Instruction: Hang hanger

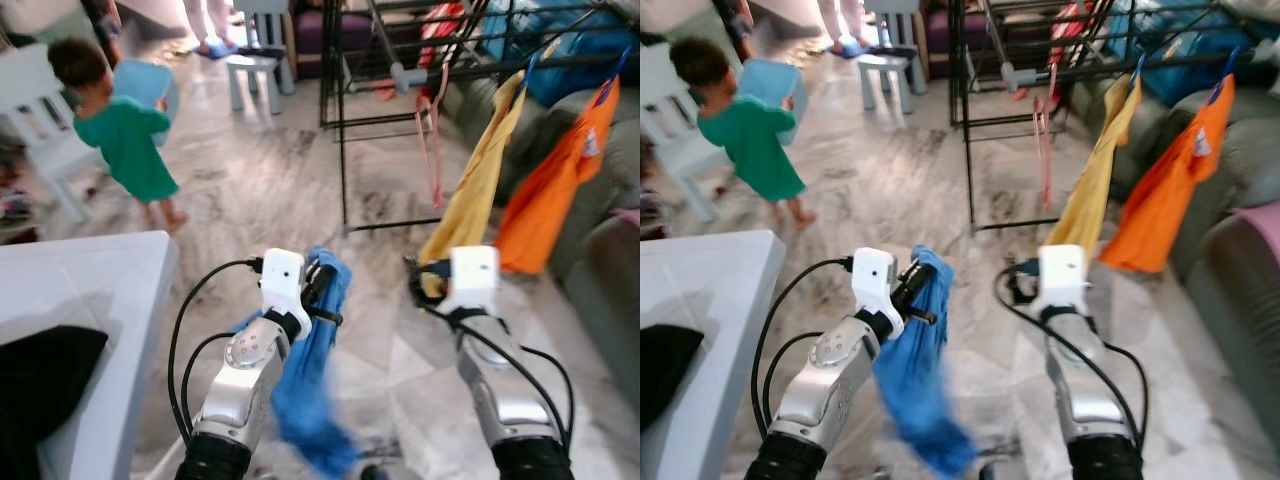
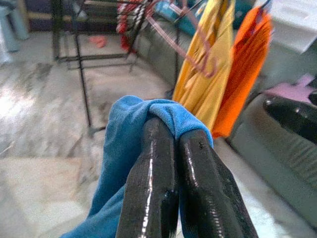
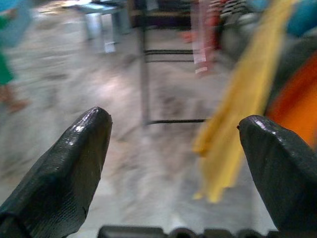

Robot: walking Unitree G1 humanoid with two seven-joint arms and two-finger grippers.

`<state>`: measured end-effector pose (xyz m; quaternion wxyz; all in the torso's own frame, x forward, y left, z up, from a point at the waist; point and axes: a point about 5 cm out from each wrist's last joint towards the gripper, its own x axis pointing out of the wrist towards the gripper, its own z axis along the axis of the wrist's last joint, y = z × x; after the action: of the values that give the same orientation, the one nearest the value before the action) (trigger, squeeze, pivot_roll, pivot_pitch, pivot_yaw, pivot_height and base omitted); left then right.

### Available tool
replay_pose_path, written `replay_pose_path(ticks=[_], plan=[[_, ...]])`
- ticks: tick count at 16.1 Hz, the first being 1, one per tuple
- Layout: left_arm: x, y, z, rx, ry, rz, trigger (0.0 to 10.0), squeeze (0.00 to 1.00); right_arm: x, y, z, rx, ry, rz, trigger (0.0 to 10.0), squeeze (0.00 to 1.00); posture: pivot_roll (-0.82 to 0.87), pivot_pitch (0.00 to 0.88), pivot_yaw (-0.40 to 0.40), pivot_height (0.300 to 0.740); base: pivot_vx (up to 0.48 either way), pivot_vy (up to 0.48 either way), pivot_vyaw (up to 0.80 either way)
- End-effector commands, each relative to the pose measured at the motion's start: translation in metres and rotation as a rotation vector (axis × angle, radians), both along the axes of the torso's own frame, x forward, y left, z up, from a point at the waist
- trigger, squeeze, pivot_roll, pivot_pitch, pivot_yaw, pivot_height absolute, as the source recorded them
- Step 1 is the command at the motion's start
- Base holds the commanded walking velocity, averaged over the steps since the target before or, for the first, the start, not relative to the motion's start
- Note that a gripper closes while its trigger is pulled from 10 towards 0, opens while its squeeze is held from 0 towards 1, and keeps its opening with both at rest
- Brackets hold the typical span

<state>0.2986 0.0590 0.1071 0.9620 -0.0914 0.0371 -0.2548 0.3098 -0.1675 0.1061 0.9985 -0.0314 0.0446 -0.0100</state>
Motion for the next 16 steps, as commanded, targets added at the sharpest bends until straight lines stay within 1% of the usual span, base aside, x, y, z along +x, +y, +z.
replay_pose_path(ticks=[1, 2, 5, 7, 9, 11, 16], plan=[[0.0, 0.004, 0.008, -0.023, -0.038, 0.013, 10.0, 0.0, 0.0, 0.001, 0.009, -0.008, -0.047, -0.015, 10.0, 0.0, -0.09, 0.121, 0.008, 0.74, 0.0, 0.0, 0.0], [0.0, 0.009, 0.008, -0.026, -0.042, 0.037, 10.0, 0.0, -0.002, -0.002, 0.011, -0.018, -0.056, -0.022, 10.0, 0.0, -0.09, 0.121, 0.008, 0.74, 0.0, 0.0, 0.0], [0.0, 0.02, 0.004, -0.007, -0.033, 0.063, 10.0, 0.0, -0.001, -0.003, 0.017, -0.055, -0.073, -0.015, 10.0, 0.0, -0.1, 0.127, 0.006, 0.74, 0.295, 0.0, 0.0], [0.0, 0.021, 0.003, -0.007, -0.029, 0.066, 10.0, 0.0, -0.001, -0.001, 0.018, -0.053, -0.074, -0.009, 10.0, 0.0, -0.1, 0.126, 0.005, 0.74, 0.347, 0.0, 0.0], [0.0, 0.016, 0.006, -0.021, -0.038, 0.061, 10.0, 0.0, 0.0, 0.002, 0.019, -0.062, -0.08, 0.009, 10.0, 0.0, -0.09, 0.125, 0.0, 0.74, 0.413, 0.0, 0.0], [-0.001, 0.014, 0.006, -0.023, -0.04, 0.055, 10.0, 0.0, 0.001, 0.003, 0.02, -0.07, -0.083, 0.015, 10.0, 0.0, -0.09, 0.125, 0.0, 0.74, 0.446, 0.0, -0.5], [-0.002, 0.011, 0.004, -0.023, -0.031, 0.042, 10.0, 0.0, 0.002, 0.002, 0.019, -0.068, -0.079, 0.013, 10.0, 0.0, -0.09, 0.126, 0.0, 0.74, 0.461, 0.0, -0.8]])
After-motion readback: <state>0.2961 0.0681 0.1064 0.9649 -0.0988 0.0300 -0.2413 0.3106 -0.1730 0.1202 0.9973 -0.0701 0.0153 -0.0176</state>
